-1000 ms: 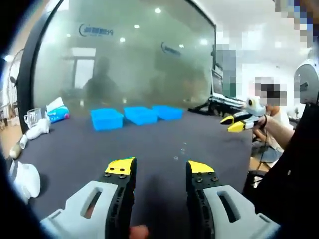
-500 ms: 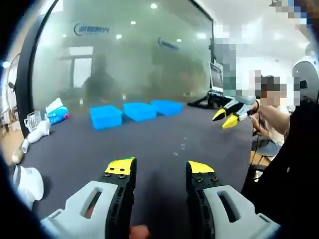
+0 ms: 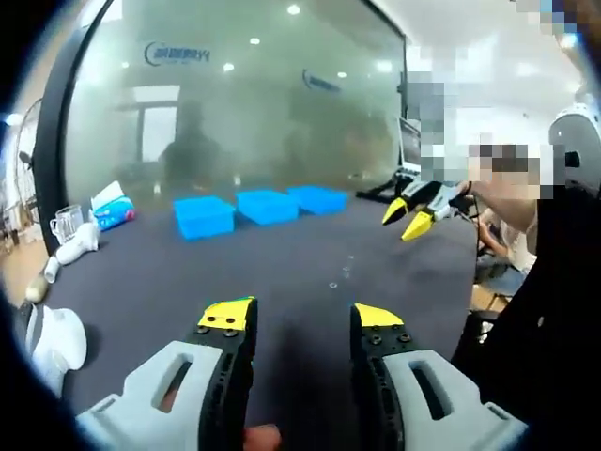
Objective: Sort the screws, nuts, and washers into the corresponding bins
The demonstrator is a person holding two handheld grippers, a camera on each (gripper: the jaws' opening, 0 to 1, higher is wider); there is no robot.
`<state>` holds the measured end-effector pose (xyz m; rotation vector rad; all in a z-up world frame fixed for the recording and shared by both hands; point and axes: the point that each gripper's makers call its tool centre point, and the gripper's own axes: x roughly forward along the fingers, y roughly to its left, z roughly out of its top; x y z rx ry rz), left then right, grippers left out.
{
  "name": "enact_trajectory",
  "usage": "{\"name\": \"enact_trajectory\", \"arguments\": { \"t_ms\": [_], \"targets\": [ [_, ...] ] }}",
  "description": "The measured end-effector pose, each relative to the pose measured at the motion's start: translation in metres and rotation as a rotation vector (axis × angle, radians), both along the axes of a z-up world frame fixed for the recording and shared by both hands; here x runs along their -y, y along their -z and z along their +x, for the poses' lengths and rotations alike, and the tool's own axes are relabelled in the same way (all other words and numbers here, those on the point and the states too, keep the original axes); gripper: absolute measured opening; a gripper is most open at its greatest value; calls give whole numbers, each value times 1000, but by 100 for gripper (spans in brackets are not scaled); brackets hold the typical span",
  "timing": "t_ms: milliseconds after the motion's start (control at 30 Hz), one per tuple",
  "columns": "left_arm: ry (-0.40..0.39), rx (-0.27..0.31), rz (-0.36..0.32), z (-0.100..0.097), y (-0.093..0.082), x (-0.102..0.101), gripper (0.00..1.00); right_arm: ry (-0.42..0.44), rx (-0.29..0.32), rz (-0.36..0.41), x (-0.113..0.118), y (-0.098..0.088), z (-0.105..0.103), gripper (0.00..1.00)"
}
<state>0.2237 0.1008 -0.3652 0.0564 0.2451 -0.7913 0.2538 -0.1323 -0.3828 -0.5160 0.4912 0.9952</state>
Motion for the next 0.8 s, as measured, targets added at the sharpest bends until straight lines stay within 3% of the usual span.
{"name": "enact_trajectory", "arguments": {
  "t_ms": [467,800],
  "targets": [
    [-5,1,1,-6,2,0,38,-120,-55,-181,-26,20,19,23],
    [-18,1,-2,-6,4,-2,39,-132,-125,-247,-32,39,39,22]
  ]
}}
